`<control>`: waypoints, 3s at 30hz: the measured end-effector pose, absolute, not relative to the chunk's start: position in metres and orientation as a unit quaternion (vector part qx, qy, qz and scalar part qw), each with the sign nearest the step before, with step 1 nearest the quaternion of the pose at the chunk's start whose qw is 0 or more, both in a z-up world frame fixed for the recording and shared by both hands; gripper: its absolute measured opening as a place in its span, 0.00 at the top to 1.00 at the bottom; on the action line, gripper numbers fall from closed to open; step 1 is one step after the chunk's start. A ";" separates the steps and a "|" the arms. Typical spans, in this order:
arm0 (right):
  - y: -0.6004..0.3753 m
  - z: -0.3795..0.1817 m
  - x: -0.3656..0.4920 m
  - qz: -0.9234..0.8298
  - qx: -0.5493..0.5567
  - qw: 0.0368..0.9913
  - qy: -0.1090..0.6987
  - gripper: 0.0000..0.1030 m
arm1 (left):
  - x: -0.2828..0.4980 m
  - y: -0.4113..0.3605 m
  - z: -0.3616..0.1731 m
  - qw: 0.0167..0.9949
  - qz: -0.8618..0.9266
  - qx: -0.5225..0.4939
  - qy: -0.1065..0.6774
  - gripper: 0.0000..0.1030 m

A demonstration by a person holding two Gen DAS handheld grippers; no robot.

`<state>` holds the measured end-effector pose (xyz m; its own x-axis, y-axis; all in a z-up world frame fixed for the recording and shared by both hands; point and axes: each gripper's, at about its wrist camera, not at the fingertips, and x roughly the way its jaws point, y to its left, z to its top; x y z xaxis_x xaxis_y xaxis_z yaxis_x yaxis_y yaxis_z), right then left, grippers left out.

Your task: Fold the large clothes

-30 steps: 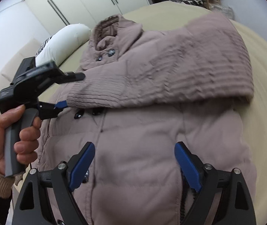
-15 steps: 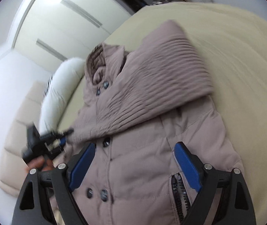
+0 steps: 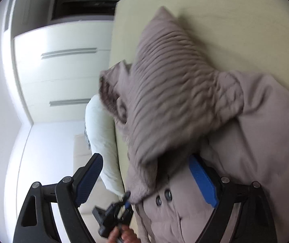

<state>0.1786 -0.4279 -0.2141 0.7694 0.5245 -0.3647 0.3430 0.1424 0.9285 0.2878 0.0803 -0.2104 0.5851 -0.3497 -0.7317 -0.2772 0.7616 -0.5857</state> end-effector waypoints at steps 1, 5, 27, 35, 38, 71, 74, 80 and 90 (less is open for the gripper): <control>-0.437 -0.214 0.181 0.054 0.661 0.678 0.317 0.18 | 0.288 0.080 -0.209 0.822 -0.021 -0.340 0.456 0.86; -0.483 -0.207 0.165 0.010 0.695 0.682 0.229 0.23 | 0.287 0.079 -0.209 0.824 -0.023 -0.330 0.460 0.86; -0.471 -0.164 0.237 0.024 0.515 0.787 0.340 0.14 | 0.301 0.053 -0.222 0.822 -0.039 -0.295 0.485 0.85; -0.472 -0.144 0.219 0.016 0.491 0.815 0.307 0.11 | 0.305 0.054 -0.227 0.829 -0.046 -0.293 0.473 0.83; -0.449 -0.135 0.239 0.023 0.437 0.839 0.323 0.08 | 0.304 0.053 -0.226 0.831 -0.046 -0.292 0.471 0.81; -0.307 -0.119 0.011 0.123 0.419 0.810 0.392 0.12 | -0.064 0.301 -0.275 0.654 0.163 -0.709 0.210 0.44; -0.312 -0.119 0.006 0.118 0.427 0.808 0.389 0.12 | -0.062 0.306 -0.280 0.641 0.178 -0.719 0.199 0.63; -0.319 -0.130 -0.001 0.114 0.431 0.804 0.394 0.12 | -0.059 0.309 -0.269 0.660 0.190 -0.699 0.201 0.87; -0.346 -0.139 -0.007 0.103 0.449 0.799 0.386 0.14 | -0.009 0.282 -0.134 0.833 0.151 -0.489 0.212 0.93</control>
